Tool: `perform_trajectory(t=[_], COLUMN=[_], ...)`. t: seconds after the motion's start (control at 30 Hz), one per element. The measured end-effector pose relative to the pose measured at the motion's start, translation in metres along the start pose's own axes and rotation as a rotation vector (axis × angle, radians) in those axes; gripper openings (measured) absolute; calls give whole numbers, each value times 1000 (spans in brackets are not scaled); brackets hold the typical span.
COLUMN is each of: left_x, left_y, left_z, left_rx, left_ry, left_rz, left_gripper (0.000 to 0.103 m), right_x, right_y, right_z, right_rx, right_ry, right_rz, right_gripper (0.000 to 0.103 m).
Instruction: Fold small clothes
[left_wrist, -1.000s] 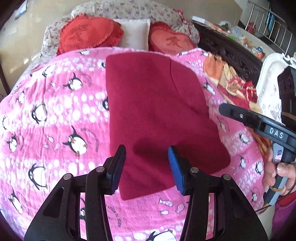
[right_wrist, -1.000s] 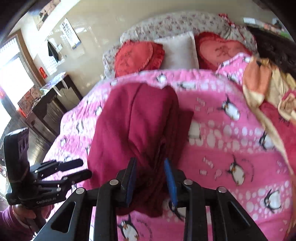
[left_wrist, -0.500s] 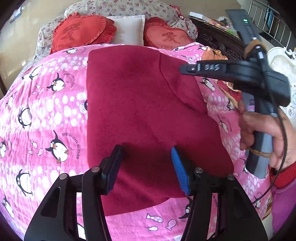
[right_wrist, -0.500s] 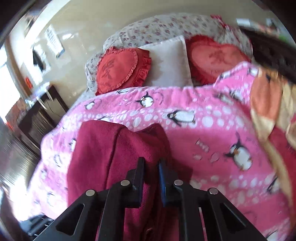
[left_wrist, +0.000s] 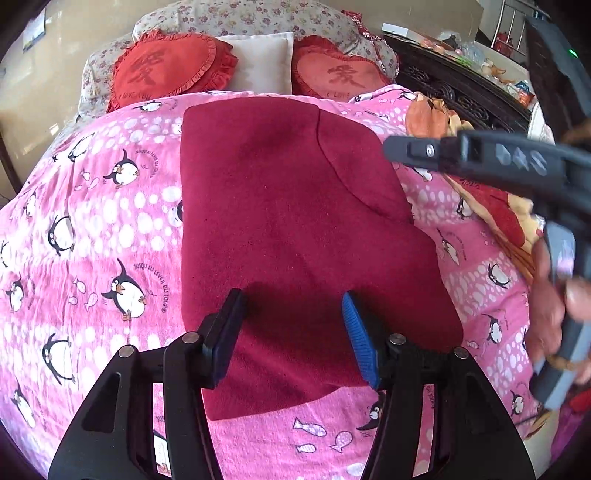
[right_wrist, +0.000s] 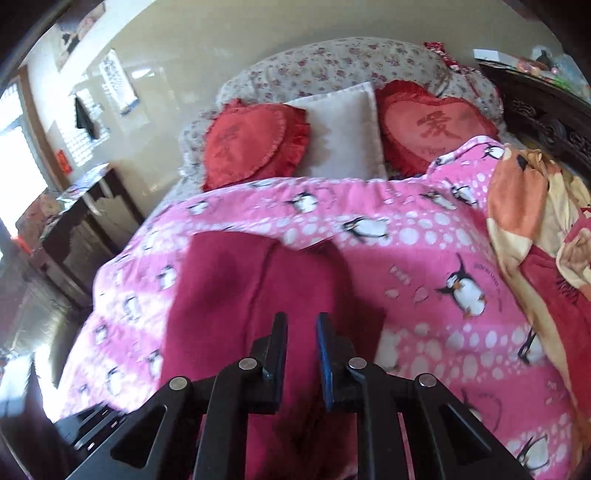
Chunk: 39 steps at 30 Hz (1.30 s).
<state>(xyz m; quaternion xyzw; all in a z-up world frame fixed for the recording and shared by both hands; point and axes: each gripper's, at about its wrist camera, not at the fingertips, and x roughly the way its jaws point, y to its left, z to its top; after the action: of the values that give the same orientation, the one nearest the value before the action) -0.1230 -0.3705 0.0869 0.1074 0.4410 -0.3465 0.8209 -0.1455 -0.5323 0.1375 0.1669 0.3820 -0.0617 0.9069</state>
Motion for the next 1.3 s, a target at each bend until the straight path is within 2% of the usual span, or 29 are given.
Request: perform_trajectory(t=[0.07, 0.17, 0.23, 0.27, 0.37, 0.53, 0.67, 0.77, 0.8, 0.87, 0.9, 1.1, 1.2, 1.3], left_x=[-5, -13, -15, -16, -15, -15, -14, -10, -9, -7, -6, 7, 16, 30], left_y=[0, 3, 6, 8, 15, 25, 35, 39, 40, 43, 45, 57, 68, 78], left_z=[-1, -3, -6, -7, -8, -10, -12, -11, -10, -8, -7, 5, 11, 15], left_rx=[3, 9, 8, 5, -7, -38, -58, -73, -79, -92, -97, -140, -188, -234], left_ry=[-10, -23, -23, -22, -15, -14, -12, -5, -5, -11, -10, 0, 2, 26], left_rz=[10, 33, 42, 47, 57, 65, 66, 67, 63, 56, 52, -32, -89, -149], left_gripper=[55, 55, 55, 55, 55, 55, 55, 55, 55, 55, 55, 55, 71, 74], right_x=[-6, -4, 1, 5, 14, 15, 12, 12, 10, 5, 2, 7, 17, 28], right_y=[11, 19, 16, 13, 2, -2, -14, -14, -16, -19, -22, -35, -44, -51], right_z=[-12, -31, -43, -47, -60, -75, -82, -82, -81, -78, -77, -73, -70, -68], right_rx=[-29, -64, -66, -60, -27, -29, 51, 56, 69, 106, 127, 219, 279, 311], right_ry=[-1, 25, 47, 60, 89, 79, 70, 51, 47, 38, 31, 36, 50, 53], right_rz=[6, -19, -90, -105, -103, -122, -80, -66, -57, -53, -39, 28, 80, 116], right_gripper=[43, 43, 43, 38, 36, 35, 35, 35, 36, 56, 60, 66, 66, 69])
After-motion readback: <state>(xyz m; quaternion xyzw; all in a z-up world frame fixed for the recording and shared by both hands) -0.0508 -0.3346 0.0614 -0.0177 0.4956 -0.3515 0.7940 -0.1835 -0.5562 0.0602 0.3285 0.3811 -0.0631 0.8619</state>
